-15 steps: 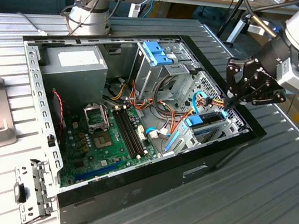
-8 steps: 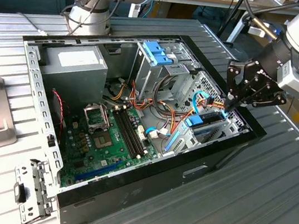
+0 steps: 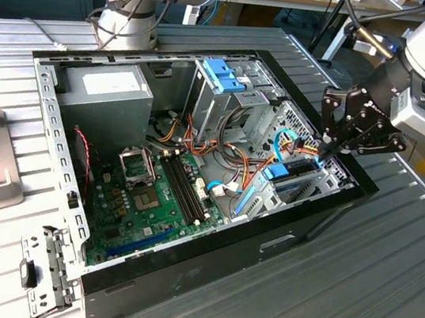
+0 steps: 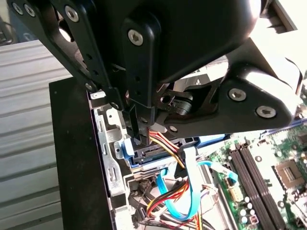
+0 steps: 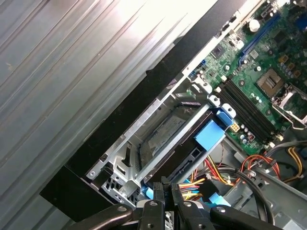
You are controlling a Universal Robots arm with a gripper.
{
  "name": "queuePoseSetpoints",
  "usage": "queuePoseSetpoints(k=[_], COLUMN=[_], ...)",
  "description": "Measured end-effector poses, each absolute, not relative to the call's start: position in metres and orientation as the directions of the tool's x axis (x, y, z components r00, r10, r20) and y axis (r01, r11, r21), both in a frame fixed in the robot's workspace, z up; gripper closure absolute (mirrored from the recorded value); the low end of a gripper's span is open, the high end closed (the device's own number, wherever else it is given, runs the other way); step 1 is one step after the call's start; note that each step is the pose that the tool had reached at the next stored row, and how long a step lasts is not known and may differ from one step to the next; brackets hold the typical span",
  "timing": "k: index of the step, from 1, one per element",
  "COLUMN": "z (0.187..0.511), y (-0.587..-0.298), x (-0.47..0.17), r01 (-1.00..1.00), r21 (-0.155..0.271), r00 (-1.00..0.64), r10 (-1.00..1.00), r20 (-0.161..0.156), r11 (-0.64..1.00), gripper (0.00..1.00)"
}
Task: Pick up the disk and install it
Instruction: 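Insert the first disk wire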
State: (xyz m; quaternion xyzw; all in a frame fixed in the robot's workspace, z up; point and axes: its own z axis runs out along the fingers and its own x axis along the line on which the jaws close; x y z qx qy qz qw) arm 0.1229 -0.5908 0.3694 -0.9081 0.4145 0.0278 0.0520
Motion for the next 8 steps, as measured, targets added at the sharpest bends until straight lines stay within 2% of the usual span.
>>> queuePoseSetpoints(k=[8], z=[0.3662], y=[-0.5908], x=[0.1229], r01=[-0.836], r21=[-0.071], r00=[0.548], r10=[-0.831], r20=[-0.094], r11=[-0.544], gripper=[0.83])
